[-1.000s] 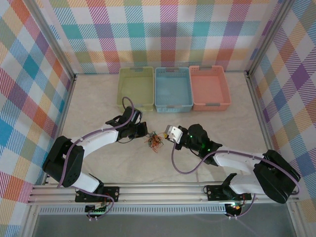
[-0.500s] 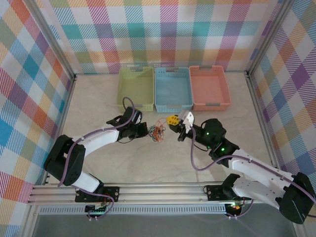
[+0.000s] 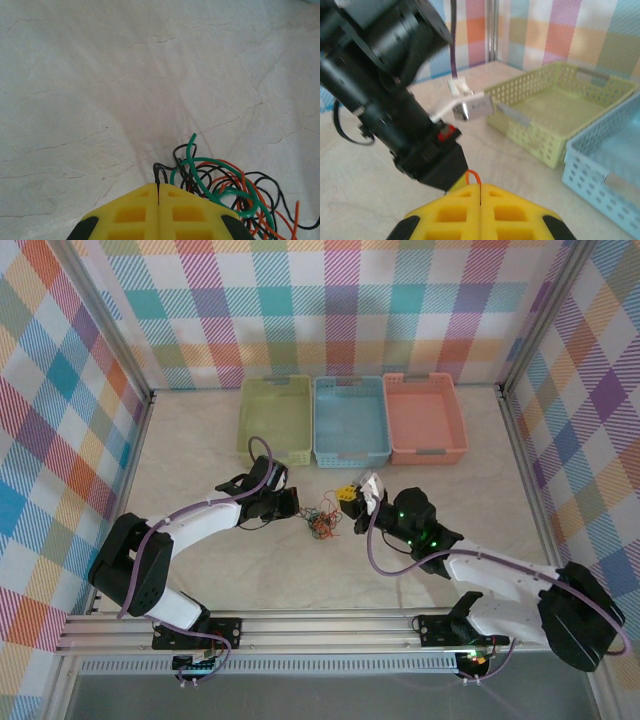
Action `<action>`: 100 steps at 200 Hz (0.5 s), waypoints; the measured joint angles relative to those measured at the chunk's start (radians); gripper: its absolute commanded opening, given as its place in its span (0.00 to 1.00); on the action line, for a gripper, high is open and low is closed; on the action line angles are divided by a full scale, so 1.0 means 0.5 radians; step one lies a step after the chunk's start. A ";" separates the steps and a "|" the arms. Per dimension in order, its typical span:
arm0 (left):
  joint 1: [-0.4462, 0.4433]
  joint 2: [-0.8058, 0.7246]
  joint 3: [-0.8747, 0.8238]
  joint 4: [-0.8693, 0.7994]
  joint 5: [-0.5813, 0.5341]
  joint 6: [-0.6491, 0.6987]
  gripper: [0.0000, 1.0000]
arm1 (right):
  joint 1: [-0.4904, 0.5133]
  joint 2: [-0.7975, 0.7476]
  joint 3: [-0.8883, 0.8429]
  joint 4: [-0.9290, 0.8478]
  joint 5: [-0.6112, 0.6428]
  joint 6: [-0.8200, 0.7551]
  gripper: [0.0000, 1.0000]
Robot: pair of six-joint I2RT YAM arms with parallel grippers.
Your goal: Untangle the cables
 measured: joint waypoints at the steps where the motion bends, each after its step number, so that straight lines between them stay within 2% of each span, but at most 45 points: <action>1: 0.000 0.000 0.000 0.001 0.000 0.000 0.06 | 0.000 0.005 -0.002 0.005 0.000 0.000 0.00; 13: 0.000 -0.006 0.000 0.000 0.001 -0.004 0.24 | -0.003 0.078 -0.020 0.073 0.002 0.012 0.00; 43: 0.000 -0.098 -0.004 0.002 -0.001 0.017 0.52 | -0.031 0.192 -0.032 0.224 0.006 0.065 0.00; 64: 0.000 -0.294 -0.062 0.018 -0.010 0.027 0.59 | -0.040 0.230 -0.038 0.293 0.006 0.091 0.00; 100: 0.000 -0.670 -0.172 0.139 0.048 0.060 0.60 | -0.053 0.233 -0.061 0.352 0.005 0.119 0.00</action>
